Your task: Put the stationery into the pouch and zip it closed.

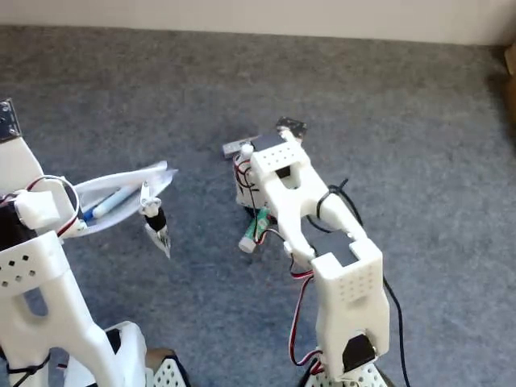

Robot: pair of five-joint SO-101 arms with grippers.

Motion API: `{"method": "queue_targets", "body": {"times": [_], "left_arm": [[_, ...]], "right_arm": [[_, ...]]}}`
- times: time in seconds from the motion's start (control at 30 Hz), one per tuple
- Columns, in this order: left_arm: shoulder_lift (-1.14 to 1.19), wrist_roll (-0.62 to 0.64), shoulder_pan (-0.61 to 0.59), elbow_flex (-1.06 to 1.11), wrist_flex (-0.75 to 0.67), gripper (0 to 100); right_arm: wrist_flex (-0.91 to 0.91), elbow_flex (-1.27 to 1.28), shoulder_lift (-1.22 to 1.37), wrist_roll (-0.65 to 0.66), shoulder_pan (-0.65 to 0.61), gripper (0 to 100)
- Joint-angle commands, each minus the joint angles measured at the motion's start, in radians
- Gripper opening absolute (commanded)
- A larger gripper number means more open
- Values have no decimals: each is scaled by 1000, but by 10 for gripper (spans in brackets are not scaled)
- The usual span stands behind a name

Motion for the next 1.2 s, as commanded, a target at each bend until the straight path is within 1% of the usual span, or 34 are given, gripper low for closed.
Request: {"method": "queue_targets", "body": {"times": [0.0,0.17,0.33,0.43,0.53,0.87,1.03,1.17], "left_arm": [[-18,12,-16,-1,-15,6],[-18,12,-16,-1,-15,6],[-18,11,-16,-1,-12,6],[-18,9,-16,-1,-11,6],[-18,9,-16,-1,-11,6],[-18,12,-8,15,-18,6],[-22,12,-8,15,-18,6],[-24,12,-8,12,-12,6]], "right_arm": [[119,-93,-22,80,12,4],[278,-171,-22,157,10,4],[429,-228,-22,192,10,4],[427,-219,-41,207,12,4],[427,-133,-91,207,10,4],[423,154,-473,209,-41,4],[423,246,-624,209,-82,4],[423,289,-710,209,-85,4]]}}
